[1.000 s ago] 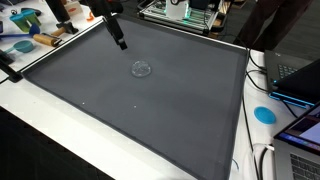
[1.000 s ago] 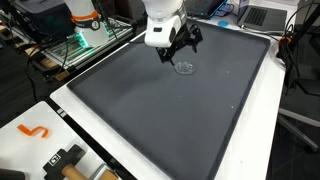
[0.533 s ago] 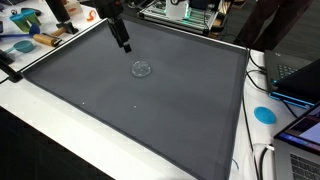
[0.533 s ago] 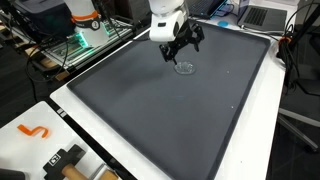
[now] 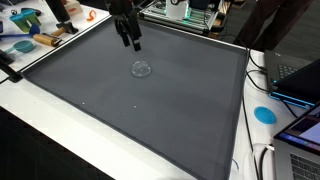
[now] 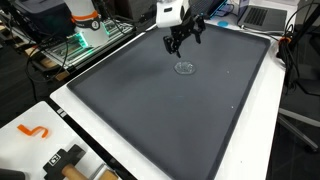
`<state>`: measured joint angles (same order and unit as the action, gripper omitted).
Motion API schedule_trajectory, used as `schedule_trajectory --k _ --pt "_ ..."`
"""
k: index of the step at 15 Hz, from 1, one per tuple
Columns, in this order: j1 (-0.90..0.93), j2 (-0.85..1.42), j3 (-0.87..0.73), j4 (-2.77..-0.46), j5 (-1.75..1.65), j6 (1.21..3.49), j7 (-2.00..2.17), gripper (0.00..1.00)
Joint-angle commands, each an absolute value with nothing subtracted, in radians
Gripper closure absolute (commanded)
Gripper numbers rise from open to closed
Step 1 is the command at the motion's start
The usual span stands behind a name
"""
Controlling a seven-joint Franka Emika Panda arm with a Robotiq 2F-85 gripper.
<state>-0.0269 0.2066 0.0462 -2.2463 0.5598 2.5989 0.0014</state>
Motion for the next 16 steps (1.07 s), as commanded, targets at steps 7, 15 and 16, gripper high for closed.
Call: schedule_trajectory --k 7,15,16 --pt "0.045 0.098 0.028 -2.319 0.159 2.619 0.155 0.0" --pt "0.056 0.097 0.039 -2.285 0.017 2.592 0.232 0.0" --pt "0.057 0.096 0.04 -2.285 0.015 2.59 0.233 0.0"
